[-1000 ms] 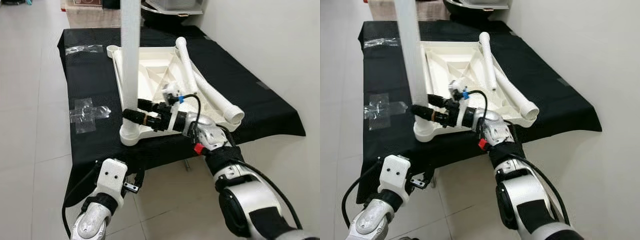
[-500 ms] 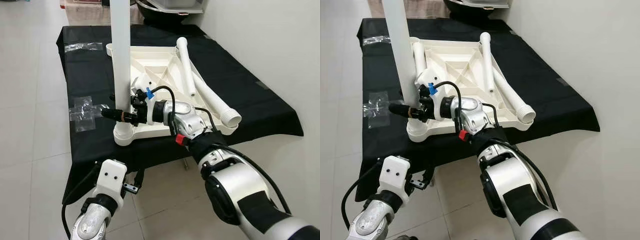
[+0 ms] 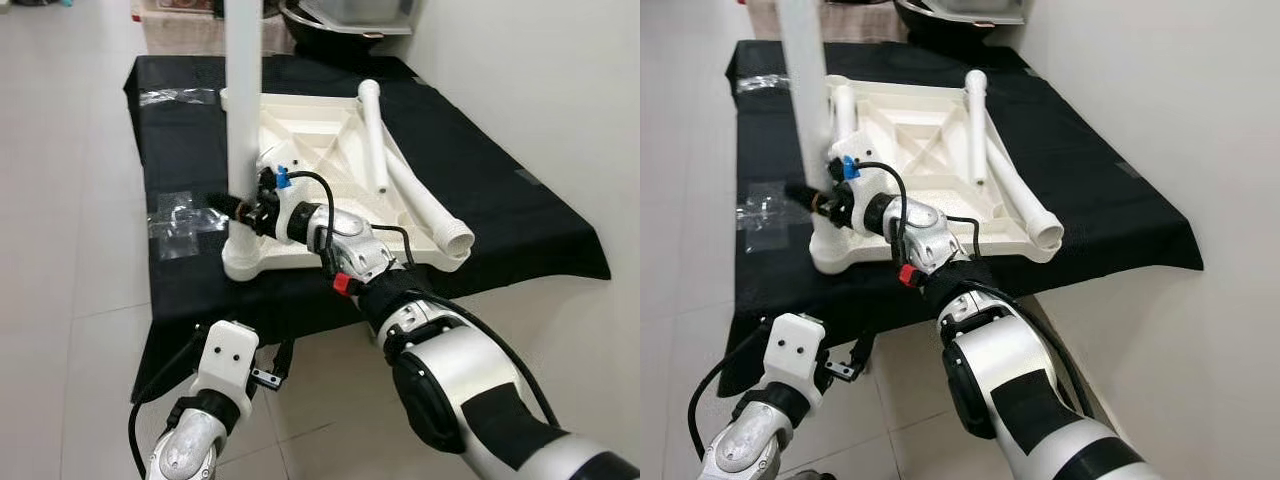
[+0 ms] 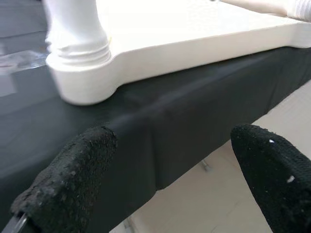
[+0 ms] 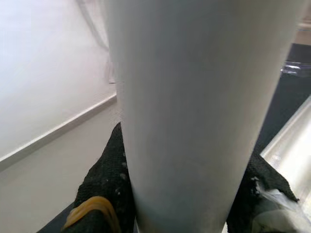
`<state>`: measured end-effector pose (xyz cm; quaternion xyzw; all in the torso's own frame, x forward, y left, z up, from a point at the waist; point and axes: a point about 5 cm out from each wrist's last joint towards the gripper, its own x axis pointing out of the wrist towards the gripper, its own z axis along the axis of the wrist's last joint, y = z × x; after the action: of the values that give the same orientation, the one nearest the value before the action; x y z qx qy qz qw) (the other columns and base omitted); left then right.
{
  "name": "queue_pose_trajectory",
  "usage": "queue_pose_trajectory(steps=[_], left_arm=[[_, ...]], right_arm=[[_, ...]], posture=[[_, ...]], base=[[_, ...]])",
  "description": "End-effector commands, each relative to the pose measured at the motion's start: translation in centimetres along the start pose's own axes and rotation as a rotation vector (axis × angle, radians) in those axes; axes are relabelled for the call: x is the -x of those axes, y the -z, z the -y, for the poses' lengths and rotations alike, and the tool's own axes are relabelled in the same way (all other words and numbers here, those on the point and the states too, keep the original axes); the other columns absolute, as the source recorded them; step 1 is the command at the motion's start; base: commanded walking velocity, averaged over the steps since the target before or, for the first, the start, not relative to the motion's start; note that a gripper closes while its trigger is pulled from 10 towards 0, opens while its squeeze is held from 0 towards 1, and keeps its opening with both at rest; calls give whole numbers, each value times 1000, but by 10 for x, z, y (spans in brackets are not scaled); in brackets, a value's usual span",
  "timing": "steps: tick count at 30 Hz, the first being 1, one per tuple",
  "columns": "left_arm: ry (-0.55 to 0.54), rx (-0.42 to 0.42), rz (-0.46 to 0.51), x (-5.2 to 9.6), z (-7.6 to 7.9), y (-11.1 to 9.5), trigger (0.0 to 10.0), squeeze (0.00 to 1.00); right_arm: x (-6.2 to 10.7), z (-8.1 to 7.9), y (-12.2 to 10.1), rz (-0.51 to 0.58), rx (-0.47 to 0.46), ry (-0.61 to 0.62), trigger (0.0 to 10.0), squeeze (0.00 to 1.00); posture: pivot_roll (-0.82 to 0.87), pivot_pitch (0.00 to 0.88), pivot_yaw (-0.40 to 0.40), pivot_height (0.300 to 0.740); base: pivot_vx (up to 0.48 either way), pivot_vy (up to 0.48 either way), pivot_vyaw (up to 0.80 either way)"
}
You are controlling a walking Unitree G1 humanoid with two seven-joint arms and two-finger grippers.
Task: Building children table
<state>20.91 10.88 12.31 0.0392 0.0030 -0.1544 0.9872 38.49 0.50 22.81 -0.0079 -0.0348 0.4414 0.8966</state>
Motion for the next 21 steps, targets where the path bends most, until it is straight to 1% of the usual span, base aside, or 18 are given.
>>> queue_pose_trajectory(steps=[1,2,3,4,5,6,7,8,9,10,11,12,14,17,19,20,21], left_arm=[[6,10,-8,1,3,2,10000,0],[7,9,-8,1,3,2,10000,0],[8,9,-8,0,2,2,10000,0],[8,9,-8,0,2,2,10000,0],[10,7,-8,0,2,2,10000,0],[10,6,-8,0,2,2,10000,0],[10,6,-8,0,2,2,10000,0],[11,4,-7,0,1,2,10000,0],[10,4,-6,0,1,2,10000,0],[9,4,-7,0,0,2,10000,0],[9,4,-7,0,0,2,10000,0],[9,4,-8,-1,0,2,10000,0],[6,4,-7,-1,0,2,10000,0],[3,3,-8,-1,-1,2,10000,0],[2,2,-8,-1,-1,2,10000,0],[3,2,-8,-1,-1,2,10000,0],[3,2,-8,-1,-1,2,10000,0]], right_arm=[[8,17,5,-15,12,184,0,0],[11,23,8,-32,24,303,0,0],[13,28,11,-45,31,394,0,0],[13,28,11,-45,31,394,0,0],[18,33,14,-53,29,530,0,0],[22,35,18,-60,4,659,0,0],[22,35,18,-60,4,659,0,0],[26,34,22,-63,-33,814,0,0],[27,32,22,-61,-42,852,0,0],[27,29,22,-55,-71,894,0,0],[27,29,22,-55,-71,894,0,0],[26,26,23,-53,-92,927,0,0],[22,16,23,-40,-130,960,0,0],[15,6,23,-34,-175,958,0,0],[13,4,22,-30,-188,957,0,0],[6,-3,12,50,-204,867,10000,0],[6,-3,12,50,-204,867,10000,0]], posture=[[140,108,-172,740],[140,108,-172,740],[137,109,-168,740],[137,109,-168,740],[136,110,-167,740],[133,112,-164,740],[133,112,-164,740],[132,114,-164,740],[132,114,-164,740],[131,115,-164,740],[131,115,-164,740],[131,115,-164,740],[133,116,-165,740],[135,119,-164,740],[135,119,-164,740],[135,119,-164,740],[135,119,-164,740]], base=[[0,0,0],[0,0,0],[0,0,0],[0,0,0],[0,0,0],[0,0,0],[0,0,0],[0,0,0],[0,0,0],[0,0,0],[0,0,0],[0,0,0],[0,0,0],[0,0,0],[0,0,0],[0,0,0],[0,0,0]])
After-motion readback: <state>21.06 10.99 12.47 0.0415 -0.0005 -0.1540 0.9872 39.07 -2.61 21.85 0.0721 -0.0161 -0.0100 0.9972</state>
